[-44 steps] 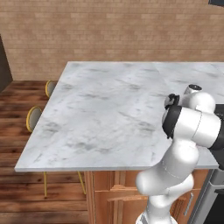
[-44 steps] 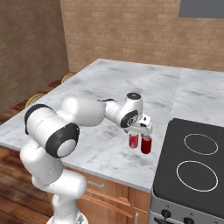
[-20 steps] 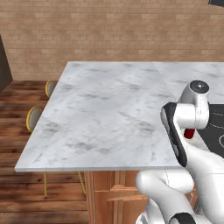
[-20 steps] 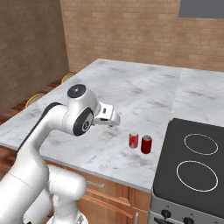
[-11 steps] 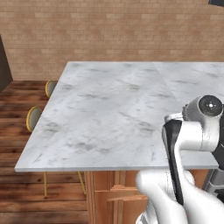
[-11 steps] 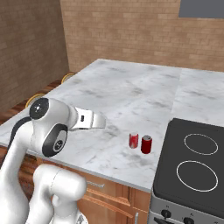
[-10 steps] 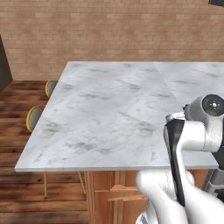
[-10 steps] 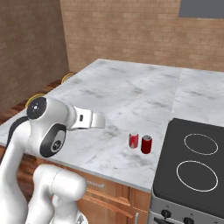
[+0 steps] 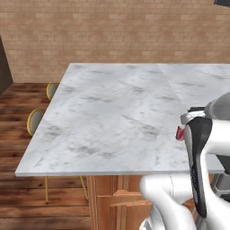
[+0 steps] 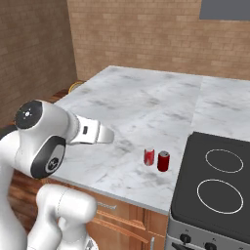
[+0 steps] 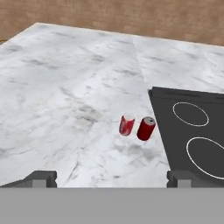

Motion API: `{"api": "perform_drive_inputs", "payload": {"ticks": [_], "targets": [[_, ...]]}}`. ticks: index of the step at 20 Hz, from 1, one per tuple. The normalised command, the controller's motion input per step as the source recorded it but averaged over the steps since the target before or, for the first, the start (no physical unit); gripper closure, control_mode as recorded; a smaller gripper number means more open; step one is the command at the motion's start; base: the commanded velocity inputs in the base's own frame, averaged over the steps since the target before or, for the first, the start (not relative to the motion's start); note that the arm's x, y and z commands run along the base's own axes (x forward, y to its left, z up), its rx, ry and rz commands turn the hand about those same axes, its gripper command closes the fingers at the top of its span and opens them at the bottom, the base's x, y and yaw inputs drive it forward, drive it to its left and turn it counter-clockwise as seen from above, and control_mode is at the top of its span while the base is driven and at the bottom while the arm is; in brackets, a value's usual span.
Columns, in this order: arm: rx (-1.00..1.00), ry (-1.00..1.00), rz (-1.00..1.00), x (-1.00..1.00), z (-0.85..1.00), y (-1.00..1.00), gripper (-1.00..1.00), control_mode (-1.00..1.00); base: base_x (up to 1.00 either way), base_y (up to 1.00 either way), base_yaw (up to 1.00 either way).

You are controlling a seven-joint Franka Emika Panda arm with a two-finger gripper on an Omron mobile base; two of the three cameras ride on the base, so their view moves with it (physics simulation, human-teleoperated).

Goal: Four empty soda cans are scattered around the kitchen. Gather all the cans and cluster them next to the stove for recycling.

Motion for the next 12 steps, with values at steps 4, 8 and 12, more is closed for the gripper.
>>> {"api": "perform_drive_inputs", "payload": {"ticks": [4, 8, 12], "targets": [[0.04, 0.00, 0.02, -0.25, 0.02, 0.00, -1.00, 1.00, -0.28, 0.00, 0.01], [0.00, 0.00, 0.00, 0.00, 0.00, 0.00, -1.00, 1.00, -0.57, -0.03, -0.03], [0.00, 0.00, 0.00, 0.00, 0.00, 0.00, -1.00, 1.00, -0.47, -0.28, -0.21]]}}
